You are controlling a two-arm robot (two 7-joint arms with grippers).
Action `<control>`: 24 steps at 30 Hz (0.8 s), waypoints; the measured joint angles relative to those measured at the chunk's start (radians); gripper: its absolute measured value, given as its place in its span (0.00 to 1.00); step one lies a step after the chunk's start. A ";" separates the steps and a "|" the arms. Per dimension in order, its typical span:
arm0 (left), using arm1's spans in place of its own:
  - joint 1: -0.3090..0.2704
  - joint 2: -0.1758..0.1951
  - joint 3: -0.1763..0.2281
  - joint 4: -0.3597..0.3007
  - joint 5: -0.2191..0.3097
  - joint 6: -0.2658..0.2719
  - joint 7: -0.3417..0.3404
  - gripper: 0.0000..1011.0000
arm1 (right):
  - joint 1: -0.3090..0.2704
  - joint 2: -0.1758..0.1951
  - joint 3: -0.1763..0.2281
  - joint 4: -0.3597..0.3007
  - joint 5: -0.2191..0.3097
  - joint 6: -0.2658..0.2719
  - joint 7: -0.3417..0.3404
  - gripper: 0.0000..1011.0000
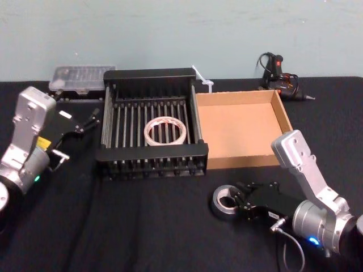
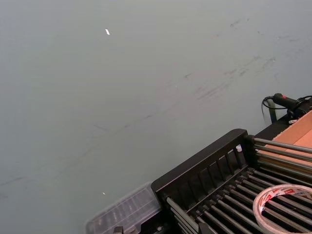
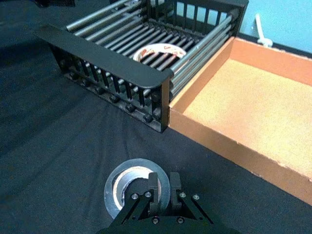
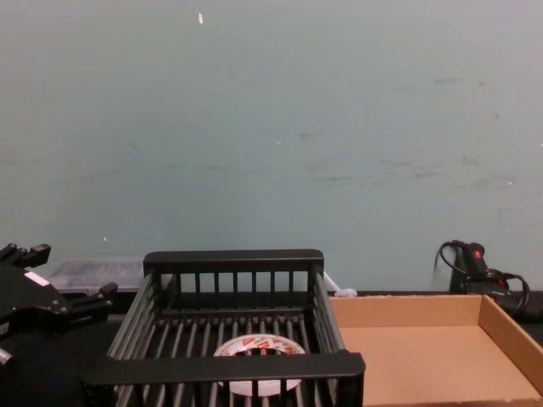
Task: Pick up the white tape and place it into the black box , Pick up the silver tape and place it into the brown box.
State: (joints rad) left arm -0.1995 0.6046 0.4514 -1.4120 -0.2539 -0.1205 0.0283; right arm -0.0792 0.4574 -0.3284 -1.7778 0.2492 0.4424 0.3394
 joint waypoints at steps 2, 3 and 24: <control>0.000 0.000 0.000 0.000 0.000 0.000 0.000 0.99 | -0.004 0.002 0.003 -0.005 0.004 -0.014 0.001 0.15; 0.000 0.000 0.000 0.000 0.000 0.000 0.000 0.99 | -0.006 0.003 0.004 -0.007 0.005 -0.017 0.002 0.15; 0.000 0.000 0.000 0.000 0.000 0.000 0.000 0.99 | -0.037 0.000 0.064 -0.070 0.004 -0.065 -0.055 0.15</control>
State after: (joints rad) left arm -0.1995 0.6047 0.4514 -1.4120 -0.2539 -0.1205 0.0283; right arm -0.1166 0.4571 -0.2648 -1.8477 0.2527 0.3774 0.2842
